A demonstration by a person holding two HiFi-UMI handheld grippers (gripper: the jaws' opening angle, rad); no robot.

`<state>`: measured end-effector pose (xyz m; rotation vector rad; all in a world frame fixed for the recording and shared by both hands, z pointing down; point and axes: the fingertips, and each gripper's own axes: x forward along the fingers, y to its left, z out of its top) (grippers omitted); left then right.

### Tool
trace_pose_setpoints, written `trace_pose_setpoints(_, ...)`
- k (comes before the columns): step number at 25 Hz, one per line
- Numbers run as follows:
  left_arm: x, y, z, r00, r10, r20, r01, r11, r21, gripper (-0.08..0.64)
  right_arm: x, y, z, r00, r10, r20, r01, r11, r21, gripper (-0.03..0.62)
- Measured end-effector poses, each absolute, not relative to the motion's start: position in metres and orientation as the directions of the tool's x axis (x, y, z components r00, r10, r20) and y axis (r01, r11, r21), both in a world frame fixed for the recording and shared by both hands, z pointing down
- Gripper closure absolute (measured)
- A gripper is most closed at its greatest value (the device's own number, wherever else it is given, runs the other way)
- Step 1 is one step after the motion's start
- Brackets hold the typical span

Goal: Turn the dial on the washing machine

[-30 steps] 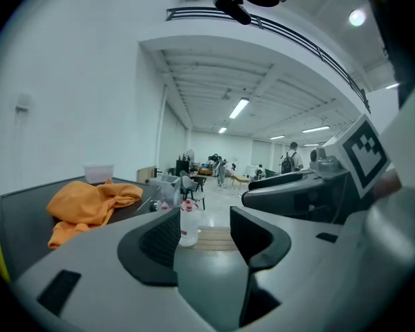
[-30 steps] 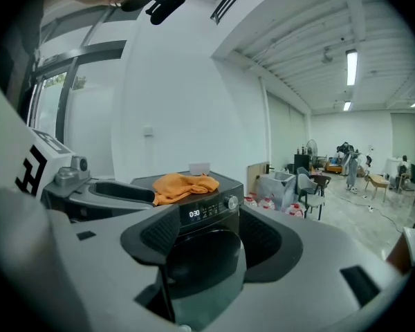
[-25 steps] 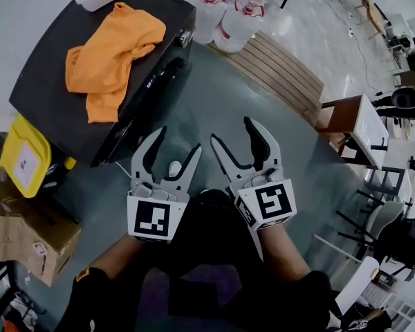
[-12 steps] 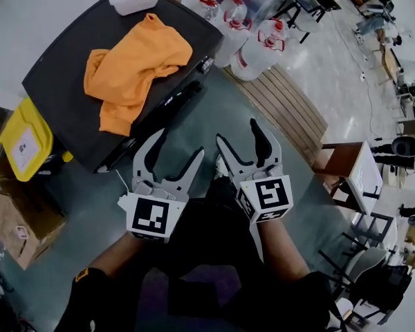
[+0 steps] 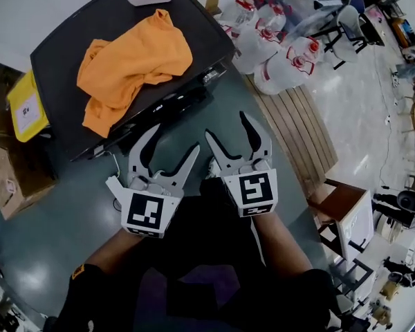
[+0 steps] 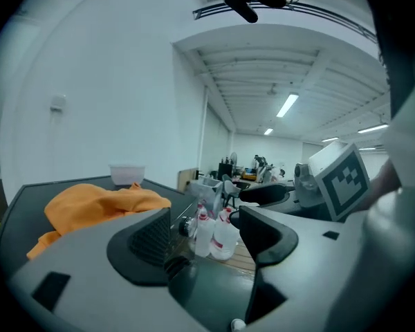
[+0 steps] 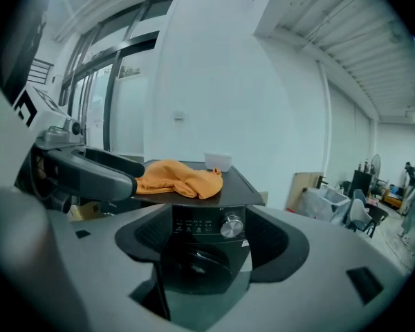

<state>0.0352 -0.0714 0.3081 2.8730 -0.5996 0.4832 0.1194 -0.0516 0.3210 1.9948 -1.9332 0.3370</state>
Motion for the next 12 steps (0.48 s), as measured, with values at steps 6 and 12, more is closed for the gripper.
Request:
trace_pose_setpoints(6, 0.061, -0.072, 0.312, 0.790, -0.483, 0.377, -0.542, -0.838, 0.063, 0.262, 0.152, -0.072, 0.337, -0.061, -0.901, 0.429, -0.983, 0.129, 0.132, 0.256)
trace_pose_setpoints(12, 0.069, -0.078, 0.326, 0.692, -0.600, 0.402, -0.667, -0.745, 0.037, 0.261, 0.167, -0.096, 0.359, -0.164, -0.878, 0.450, -0.954, 0.257, 0.152, 0.256)
